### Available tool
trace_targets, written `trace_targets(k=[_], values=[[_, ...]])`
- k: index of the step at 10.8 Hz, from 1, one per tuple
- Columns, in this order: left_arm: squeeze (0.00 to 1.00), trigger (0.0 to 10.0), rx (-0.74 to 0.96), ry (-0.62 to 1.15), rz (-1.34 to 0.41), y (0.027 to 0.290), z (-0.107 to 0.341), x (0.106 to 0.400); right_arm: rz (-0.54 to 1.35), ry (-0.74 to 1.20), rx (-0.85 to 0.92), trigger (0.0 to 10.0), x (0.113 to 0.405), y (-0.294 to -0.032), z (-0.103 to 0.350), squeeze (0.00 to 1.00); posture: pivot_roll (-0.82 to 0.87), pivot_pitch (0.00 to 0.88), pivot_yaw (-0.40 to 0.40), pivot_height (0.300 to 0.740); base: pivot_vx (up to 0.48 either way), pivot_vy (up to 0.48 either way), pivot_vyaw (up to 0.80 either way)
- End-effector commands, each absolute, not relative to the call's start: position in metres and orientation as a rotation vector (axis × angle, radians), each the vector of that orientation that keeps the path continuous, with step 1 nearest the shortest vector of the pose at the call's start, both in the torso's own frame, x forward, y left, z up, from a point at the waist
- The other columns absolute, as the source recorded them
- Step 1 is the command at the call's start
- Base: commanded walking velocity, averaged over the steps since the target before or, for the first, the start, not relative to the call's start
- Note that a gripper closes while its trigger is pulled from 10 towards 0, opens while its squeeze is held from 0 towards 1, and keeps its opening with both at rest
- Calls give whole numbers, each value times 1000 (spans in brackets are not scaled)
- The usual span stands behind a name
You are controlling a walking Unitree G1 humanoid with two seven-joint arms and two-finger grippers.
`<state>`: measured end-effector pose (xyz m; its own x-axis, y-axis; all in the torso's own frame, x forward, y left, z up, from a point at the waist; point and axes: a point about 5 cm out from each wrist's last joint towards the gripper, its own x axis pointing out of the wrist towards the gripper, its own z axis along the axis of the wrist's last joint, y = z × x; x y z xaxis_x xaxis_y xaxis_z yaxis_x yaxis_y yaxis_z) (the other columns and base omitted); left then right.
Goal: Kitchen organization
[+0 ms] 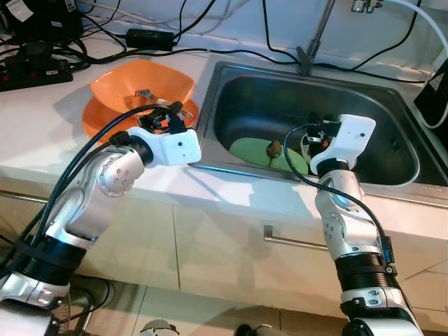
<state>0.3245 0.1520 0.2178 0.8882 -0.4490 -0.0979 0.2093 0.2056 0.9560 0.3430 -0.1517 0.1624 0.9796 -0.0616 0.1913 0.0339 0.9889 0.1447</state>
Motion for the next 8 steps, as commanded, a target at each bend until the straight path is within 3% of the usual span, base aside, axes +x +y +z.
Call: trace_targets(k=[1, 4, 8], values=[[0, 10000, 1288, -270, -452, 144, 226, 325, -56, -219, 139, 10000, 345, -153, 168, 0, 14, 74, -93, 740, 0, 0, 0], [0, 10000, 1280, -299, -463, 128, 226, 331, -59, -215, 134, 10000, 344, -154, 167, 0, 9, 73, -91, 740, 0, 0, 0], [0, 10000, 1332, -220, -407, 137, 223, 340, -62, -216, 136, 10000, 344, -154, 166, 0, 8, 64, -85, 740, 0, 0, 0]])
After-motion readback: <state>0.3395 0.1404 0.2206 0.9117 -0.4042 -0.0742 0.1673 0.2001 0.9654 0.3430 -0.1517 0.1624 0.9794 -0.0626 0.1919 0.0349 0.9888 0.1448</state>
